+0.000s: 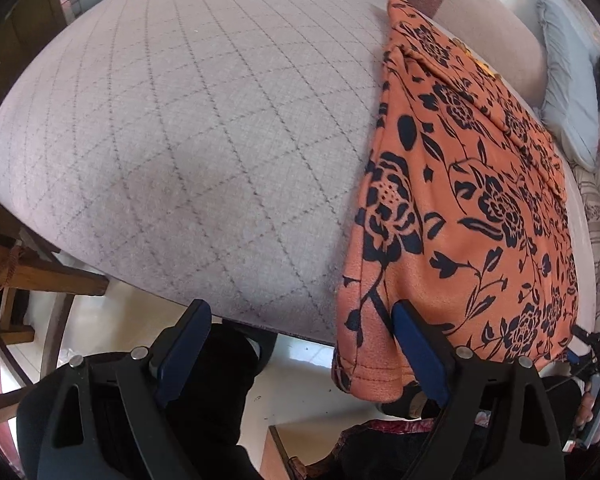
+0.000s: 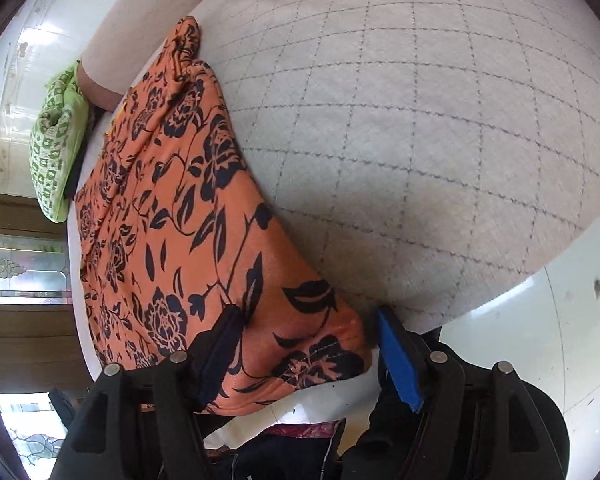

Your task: Fold small clothes

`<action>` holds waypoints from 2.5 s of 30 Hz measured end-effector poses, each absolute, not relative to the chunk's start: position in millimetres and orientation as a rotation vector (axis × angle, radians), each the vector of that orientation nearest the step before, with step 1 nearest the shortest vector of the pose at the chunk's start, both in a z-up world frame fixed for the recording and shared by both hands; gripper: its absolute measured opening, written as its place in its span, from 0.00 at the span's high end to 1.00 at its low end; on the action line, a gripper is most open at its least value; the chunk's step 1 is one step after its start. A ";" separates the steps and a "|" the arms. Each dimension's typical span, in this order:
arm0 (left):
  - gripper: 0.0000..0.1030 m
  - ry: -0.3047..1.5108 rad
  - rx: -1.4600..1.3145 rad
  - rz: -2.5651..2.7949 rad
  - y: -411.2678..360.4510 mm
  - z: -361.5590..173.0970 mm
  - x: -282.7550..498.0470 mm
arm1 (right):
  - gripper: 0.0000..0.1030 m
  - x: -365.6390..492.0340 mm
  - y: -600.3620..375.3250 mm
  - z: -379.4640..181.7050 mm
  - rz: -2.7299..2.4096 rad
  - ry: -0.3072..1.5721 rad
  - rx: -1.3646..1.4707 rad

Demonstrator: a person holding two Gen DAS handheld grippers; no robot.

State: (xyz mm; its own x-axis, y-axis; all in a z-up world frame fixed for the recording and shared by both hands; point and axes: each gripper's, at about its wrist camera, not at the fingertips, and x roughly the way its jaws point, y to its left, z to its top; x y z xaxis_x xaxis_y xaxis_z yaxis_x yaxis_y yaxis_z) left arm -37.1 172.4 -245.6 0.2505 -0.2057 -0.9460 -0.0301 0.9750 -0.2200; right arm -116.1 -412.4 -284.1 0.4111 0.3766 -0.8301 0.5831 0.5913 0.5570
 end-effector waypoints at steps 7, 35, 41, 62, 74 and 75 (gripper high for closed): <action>0.36 1.344 -0.157 -0.184 154.6 -255.8 -39.3 | 0.28 -122.9 -416.4 -288.1 -0.133 1.144 1.067; 0.92 1.321 -0.390 -0.406 165.4 -234.7 -32.0 | 0.90 -112.8 -401.8 -243.3 0.129 1.023 1.121; 0.92 1.260 -0.461 -0.478 167.8 -203.3 -9.6 | 0.90 -102.0 -407.8 -220.1 0.205 0.907 1.201; 0.92 1.161 -0.527 -0.457 131.6 -146.2 265.5 | 0.91 127.5 -519.8 -190.8 0.096 0.738 1.278; 0.92 1.314 -0.667 -0.293 101.9 -255.9 381.0 | 0.87 262.9 -568.6 -328.4 0.074 0.787 1.635; 0.92 1.303 -0.687 -0.307 104.8 -255.2 379.5 | 0.87 260.0 -572.7 -334.5 0.112 0.748 1.684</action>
State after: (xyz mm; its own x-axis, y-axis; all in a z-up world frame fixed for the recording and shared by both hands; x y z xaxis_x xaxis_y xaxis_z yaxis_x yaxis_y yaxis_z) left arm 379.5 104.8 -255.2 0.2607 -0.5730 -0.7770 -0.1655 0.7664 -0.6207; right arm 260.0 -572.7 -334.5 0.7866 0.5284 -0.3194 0.4114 -0.0629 0.9093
